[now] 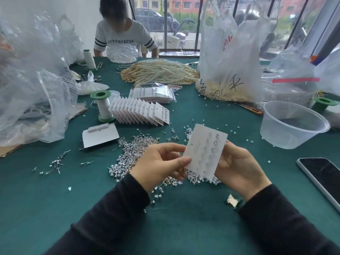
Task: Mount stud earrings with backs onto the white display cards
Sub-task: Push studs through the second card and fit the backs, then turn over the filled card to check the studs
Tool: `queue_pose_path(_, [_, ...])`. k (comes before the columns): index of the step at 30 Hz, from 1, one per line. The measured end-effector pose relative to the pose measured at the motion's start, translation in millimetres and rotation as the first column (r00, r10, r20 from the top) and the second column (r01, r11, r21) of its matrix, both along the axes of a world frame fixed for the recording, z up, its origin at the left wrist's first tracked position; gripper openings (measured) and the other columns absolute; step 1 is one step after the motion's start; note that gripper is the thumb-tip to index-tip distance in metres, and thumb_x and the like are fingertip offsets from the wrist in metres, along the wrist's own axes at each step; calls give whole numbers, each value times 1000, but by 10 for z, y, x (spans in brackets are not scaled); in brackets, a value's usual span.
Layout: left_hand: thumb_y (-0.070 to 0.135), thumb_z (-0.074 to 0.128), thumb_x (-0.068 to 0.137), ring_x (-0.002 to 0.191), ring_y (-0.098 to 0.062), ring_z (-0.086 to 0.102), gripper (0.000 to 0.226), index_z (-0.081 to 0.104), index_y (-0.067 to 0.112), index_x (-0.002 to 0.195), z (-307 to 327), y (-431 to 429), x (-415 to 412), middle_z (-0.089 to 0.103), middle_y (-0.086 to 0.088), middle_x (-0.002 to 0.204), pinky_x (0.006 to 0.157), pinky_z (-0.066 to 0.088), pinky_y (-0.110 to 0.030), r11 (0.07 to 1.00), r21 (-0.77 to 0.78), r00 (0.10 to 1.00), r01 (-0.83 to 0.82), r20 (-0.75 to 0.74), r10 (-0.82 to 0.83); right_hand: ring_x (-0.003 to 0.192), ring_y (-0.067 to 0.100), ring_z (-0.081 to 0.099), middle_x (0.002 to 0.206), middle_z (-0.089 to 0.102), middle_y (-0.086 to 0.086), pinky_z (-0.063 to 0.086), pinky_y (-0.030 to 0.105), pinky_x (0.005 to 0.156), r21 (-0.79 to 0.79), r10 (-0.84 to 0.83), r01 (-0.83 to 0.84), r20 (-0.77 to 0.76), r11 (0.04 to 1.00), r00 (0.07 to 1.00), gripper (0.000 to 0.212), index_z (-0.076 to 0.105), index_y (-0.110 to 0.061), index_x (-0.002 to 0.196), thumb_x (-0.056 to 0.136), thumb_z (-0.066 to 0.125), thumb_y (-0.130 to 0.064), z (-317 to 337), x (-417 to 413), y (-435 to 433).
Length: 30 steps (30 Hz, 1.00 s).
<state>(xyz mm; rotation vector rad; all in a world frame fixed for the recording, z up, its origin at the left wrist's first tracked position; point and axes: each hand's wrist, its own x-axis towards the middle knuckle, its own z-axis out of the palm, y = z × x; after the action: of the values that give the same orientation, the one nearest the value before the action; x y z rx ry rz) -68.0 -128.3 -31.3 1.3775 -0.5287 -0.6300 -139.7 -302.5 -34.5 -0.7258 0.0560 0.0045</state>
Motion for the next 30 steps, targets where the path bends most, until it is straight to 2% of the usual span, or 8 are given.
queue_pose_path(3, [-7,63,76,44,-14,61,19,65,10,84,9,-6,21,69,-5,58,44,51,-20,995,49,996,-85,13,84,93,31,63,108,65,17,51,43,90,-287,-202,201,28,937,979,26,63,-1,103,77,66,-8,-50,40,-17])
queue_pose_path(5, [-7,64,76,45,-14,62,20,63,11,84,65,23,98,68,-5,56,45,52,-19,979,115,984,-171,77,163,80,17,67,90,70,5,55,32,72,-758,-386,383,187,528,903,15,65,-12,90,86,58,0,-101,72,-84])
queue_pose_path(7, [-4,66,75,49,-15,64,21,61,10,89,183,50,258,70,-8,63,47,53,-20,941,178,950,-288,179,257,76,15,63,84,67,-1,55,28,64,-910,-383,405,344,88,857,18,64,-18,90,88,56,-2,-160,124,-177])
queue_pose_path(9, [0,67,76,54,-17,66,22,59,7,95,337,16,490,68,-11,74,52,56,-24,888,230,888,-398,341,309,75,8,60,81,65,-6,52,23,62,-914,-355,403,390,-40,850,17,62,-22,91,87,57,-6,-193,160,-246])
queue_pose_path(15, [10,69,76,81,-28,68,16,66,0,88,437,-525,1281,70,-16,87,77,56,-36,660,385,704,-646,634,320,64,7,57,71,63,-7,43,13,53,-911,-370,368,411,-184,833,13,65,-16,90,86,58,-7,-298,238,-331])
queue_pose_path(19, [5,57,76,88,-32,65,10,61,-3,80,255,-791,1515,68,-19,94,67,46,-28,488,541,699,-685,676,232,58,4,55,68,61,-11,39,13,51,-893,-405,394,449,-217,796,15,66,-16,88,86,58,-5,-306,249,-376])
queue_pose_path(23, [3,56,72,87,-34,63,12,59,0,83,181,-836,1596,66,-20,94,66,47,-31,409,582,675,-703,728,123,63,8,56,68,62,-5,39,16,58,-836,-403,453,546,-309,734,13,67,-11,86,83,60,-1,-280,267,-422])
queue_pose_path(30, [9,55,78,87,-33,60,11,60,5,87,300,-531,1461,62,-16,94,69,45,-33,342,534,539,-773,837,-88,58,-1,53,66,58,-15,37,8,53,-843,-386,453,536,-290,750,14,67,-14,86,83,60,-2,-309,261,-413])
